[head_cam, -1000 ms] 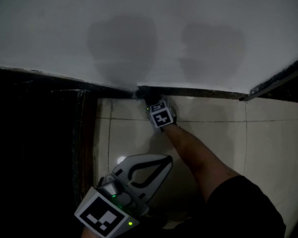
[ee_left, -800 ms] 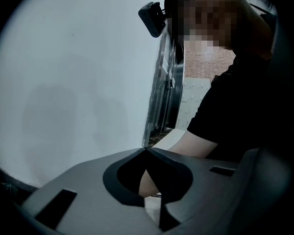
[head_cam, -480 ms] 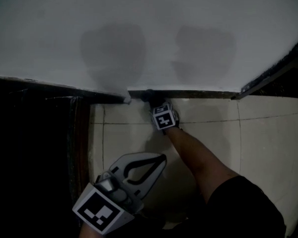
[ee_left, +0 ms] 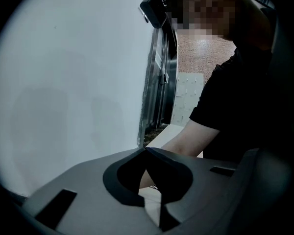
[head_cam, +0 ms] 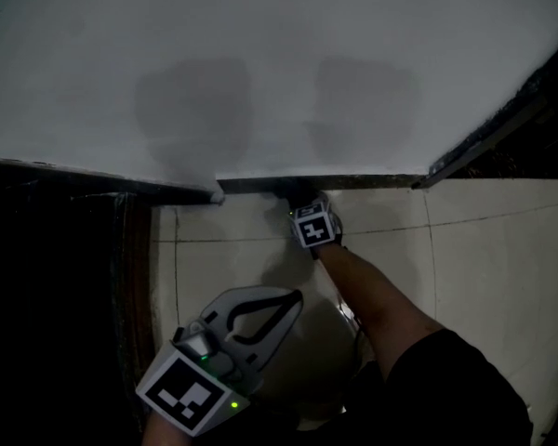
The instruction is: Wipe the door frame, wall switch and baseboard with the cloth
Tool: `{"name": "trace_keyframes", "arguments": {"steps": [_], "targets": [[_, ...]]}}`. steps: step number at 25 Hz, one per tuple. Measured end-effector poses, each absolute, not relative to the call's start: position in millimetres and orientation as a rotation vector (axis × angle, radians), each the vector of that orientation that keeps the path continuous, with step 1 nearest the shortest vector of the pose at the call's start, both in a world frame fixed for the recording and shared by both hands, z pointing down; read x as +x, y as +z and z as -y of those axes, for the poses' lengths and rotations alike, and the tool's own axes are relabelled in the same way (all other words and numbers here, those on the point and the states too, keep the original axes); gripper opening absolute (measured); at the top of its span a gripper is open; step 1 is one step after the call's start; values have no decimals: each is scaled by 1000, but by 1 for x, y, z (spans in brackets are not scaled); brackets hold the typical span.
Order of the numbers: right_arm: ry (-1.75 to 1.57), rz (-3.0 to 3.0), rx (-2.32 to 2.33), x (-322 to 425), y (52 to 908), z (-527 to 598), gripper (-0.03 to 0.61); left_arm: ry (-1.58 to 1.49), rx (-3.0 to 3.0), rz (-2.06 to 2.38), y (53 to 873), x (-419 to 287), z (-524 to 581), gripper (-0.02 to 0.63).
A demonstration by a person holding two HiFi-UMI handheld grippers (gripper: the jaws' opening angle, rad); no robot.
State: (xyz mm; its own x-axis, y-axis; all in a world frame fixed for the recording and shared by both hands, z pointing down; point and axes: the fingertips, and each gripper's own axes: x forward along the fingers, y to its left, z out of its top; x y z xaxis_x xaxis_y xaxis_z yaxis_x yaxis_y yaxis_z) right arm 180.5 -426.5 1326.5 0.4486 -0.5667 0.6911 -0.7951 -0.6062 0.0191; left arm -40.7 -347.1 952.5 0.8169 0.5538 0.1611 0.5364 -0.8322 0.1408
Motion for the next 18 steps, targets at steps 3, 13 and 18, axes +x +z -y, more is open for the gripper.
{"name": "trace_keyframes", "arguments": {"steps": [3, 13, 18], "targets": [[954, 1108, 2380, 192, 1329, 406, 91, 295, 2905, -883, 952, -38, 343, -6], [950, 980, 2402, 220, 1312, 355, 91, 285, 2895, -937, 955, -22, 327, -6], [946, 944, 2428, 233, 1304, 331, 91, 320, 2893, -984, 960, -20, 317, -6]]}}
